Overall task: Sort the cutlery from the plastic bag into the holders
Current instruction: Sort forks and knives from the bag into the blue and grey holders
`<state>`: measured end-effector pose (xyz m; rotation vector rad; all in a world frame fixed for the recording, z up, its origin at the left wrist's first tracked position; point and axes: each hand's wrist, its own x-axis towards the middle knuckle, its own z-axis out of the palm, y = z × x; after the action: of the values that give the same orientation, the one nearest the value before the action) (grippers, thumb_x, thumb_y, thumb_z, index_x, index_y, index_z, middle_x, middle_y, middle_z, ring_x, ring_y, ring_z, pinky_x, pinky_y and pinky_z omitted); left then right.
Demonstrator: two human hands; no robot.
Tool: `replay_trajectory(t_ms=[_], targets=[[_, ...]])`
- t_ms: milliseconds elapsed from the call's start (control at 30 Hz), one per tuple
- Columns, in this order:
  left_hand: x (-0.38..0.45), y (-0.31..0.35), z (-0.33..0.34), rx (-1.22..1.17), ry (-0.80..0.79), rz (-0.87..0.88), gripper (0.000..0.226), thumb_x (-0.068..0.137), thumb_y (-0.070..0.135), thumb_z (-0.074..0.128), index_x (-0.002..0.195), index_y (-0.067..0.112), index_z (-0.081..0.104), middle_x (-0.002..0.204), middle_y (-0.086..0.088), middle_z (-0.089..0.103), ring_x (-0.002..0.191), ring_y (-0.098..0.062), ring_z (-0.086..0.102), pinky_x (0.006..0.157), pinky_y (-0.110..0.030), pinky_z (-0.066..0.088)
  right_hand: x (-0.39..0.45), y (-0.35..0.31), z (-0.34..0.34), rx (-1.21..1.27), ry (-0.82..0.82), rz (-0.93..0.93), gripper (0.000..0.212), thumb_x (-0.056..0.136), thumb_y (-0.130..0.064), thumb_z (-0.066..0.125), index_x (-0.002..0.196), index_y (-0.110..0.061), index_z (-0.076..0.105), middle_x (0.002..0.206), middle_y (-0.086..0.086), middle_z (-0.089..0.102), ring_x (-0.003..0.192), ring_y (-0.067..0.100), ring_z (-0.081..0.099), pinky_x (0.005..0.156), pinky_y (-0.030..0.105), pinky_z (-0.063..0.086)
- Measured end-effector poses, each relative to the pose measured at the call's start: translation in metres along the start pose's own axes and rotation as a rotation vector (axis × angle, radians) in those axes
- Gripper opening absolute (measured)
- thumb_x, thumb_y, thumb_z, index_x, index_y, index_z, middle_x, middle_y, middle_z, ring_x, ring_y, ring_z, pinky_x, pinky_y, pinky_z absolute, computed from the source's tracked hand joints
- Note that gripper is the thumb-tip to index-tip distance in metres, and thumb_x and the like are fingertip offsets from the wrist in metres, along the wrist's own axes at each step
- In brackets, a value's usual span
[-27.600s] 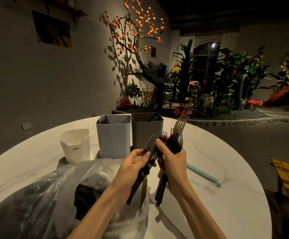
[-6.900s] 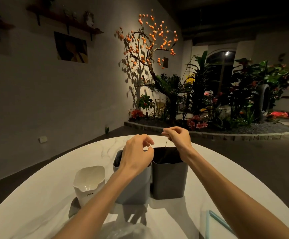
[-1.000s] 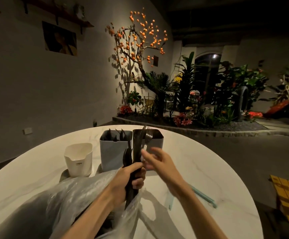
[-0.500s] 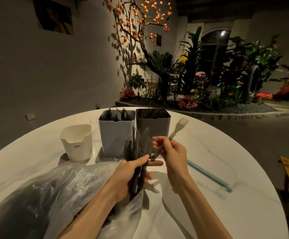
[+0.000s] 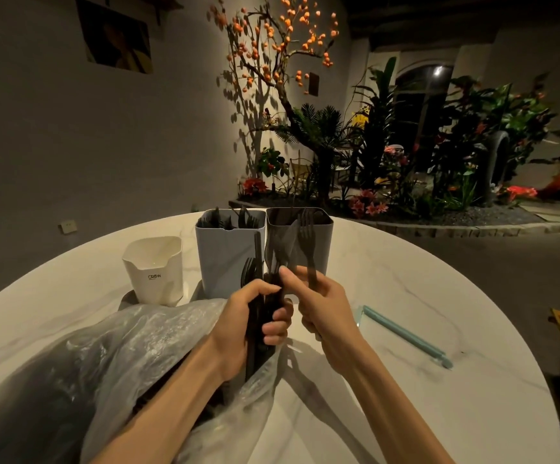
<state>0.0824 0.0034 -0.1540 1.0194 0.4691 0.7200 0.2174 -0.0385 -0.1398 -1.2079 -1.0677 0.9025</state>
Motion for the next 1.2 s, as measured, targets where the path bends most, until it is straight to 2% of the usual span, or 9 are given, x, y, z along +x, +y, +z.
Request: replay_trajectory(t_ms=[167, 300, 533, 633, 733, 867, 1000, 1133, 1200], targets=[[0.000, -0.003, 0.003, 0.002, -0.008, -0.016, 0.021, 0.099, 0.018, 0.048, 0.085, 0.006, 0.059, 0.069, -0.003, 0.049, 0.055, -0.010, 0.036, 0.051, -0.021, 0.034, 0.004, 0.005, -0.004, 0.039, 0.199, -0.146, 0.026, 0.086, -0.043, 0.076, 0.106, -0.036, 0.063, 0.092, 0.013, 0.070, 0.073, 0.012, 0.061, 0.063, 0.021, 0.044], [0.000, -0.006, 0.005, 0.033, 0.035, 0.002, 0.019, 0.100, 0.014, 0.052, 0.109, 0.000, 0.062, 0.080, -0.008, 0.060, 0.055, -0.011, 0.047, 0.047, -0.019, 0.041, 0.001, 0.003, -0.002, 0.029, 0.139, -0.215, 0.011, 0.088, -0.033, 0.076, 0.098, -0.030, 0.070, 0.085, 0.006, 0.070, 0.069, 0.002, 0.061, 0.057, 0.013, 0.046], [-0.003, -0.005, 0.008, 0.106, 0.012, -0.064, 0.015, 0.098, 0.017, 0.055, 0.090, 0.005, 0.053, 0.065, -0.001, 0.049, 0.043, -0.005, 0.035, 0.038, -0.016, 0.030, -0.001, 0.004, -0.001, 0.062, 0.121, -0.257, 0.020, 0.091, -0.031, 0.072, 0.110, -0.035, 0.068, 0.086, 0.001, 0.072, 0.086, 0.014, 0.069, 0.069, 0.014, 0.054], [-0.002, -0.006, 0.010, 0.197, 0.028, -0.061, 0.010, 0.100, 0.014, 0.056, 0.100, 0.005, 0.051, 0.071, -0.003, 0.053, 0.045, -0.007, 0.036, 0.038, -0.017, 0.032, -0.001, 0.000, -0.003, 0.100, 0.146, -0.275, 0.020, 0.094, -0.030, 0.069, 0.108, -0.042, 0.064, 0.075, -0.016, 0.066, 0.078, 0.000, 0.066, 0.067, 0.011, 0.051], [-0.002, -0.008, 0.011, 0.302, 0.048, -0.140, 0.015, 0.098, 0.008, 0.059, 0.109, 0.004, 0.051, 0.074, -0.006, 0.057, 0.046, -0.009, 0.038, 0.039, -0.019, 0.035, 0.002, -0.004, -0.009, 0.090, 0.169, -0.205, 0.015, 0.090, -0.038, 0.072, 0.105, -0.040, 0.071, 0.094, -0.015, 0.071, 0.089, 0.000, 0.068, 0.068, 0.012, 0.053], [-0.003, -0.010, 0.011, 0.429, 0.022, -0.232, 0.025, 0.095, 0.006, 0.061, 0.118, 0.002, 0.053, 0.074, -0.008, 0.053, 0.048, -0.011, 0.037, 0.041, -0.021, 0.032, 0.008, -0.005, -0.021, 0.110, 0.313, -0.112, 0.006, 0.085, -0.032, 0.079, 0.087, -0.027, 0.077, 0.072, -0.014, 0.072, 0.069, -0.003, 0.066, 0.064, 0.013, 0.046], [-0.002, -0.012, 0.011, 0.489, 0.053, -0.245, 0.011, 0.095, 0.005, 0.060, 0.104, 0.004, 0.053, 0.070, -0.005, 0.054, 0.048, -0.010, 0.037, 0.041, -0.020, 0.031, 0.015, -0.005, -0.030, 0.220, 0.459, -0.073, 0.011, 0.087, -0.033, 0.077, 0.093, -0.023, 0.077, 0.065, -0.012, 0.062, 0.063, 0.004, 0.050, 0.060, 0.018, 0.040], [-0.003, -0.011, 0.010, 0.483, 0.000, -0.239, 0.009, 0.095, 0.006, 0.061, 0.098, 0.005, 0.052, 0.070, -0.004, 0.052, 0.047, -0.010, 0.036, 0.039, -0.020, 0.031, 0.012, -0.002, -0.030, 0.030, 0.237, 0.065, 0.029, 0.088, -0.042, 0.073, 0.091, -0.013, 0.076, 0.044, -0.015, 0.051, 0.051, 0.006, 0.040, 0.051, 0.020, 0.033], [-0.002, -0.011, 0.008, 0.487, 0.035, -0.241, 0.009, 0.094, 0.005, 0.061, 0.095, 0.004, 0.052, 0.070, -0.005, 0.052, 0.046, -0.010, 0.036, 0.038, -0.020, 0.031, 0.012, -0.006, -0.029, 0.033, 0.300, 0.030, 0.026, 0.093, -0.038, 0.069, 0.088, -0.014, 0.076, 0.049, -0.015, 0.053, 0.056, 0.004, 0.043, 0.057, 0.020, 0.034]])
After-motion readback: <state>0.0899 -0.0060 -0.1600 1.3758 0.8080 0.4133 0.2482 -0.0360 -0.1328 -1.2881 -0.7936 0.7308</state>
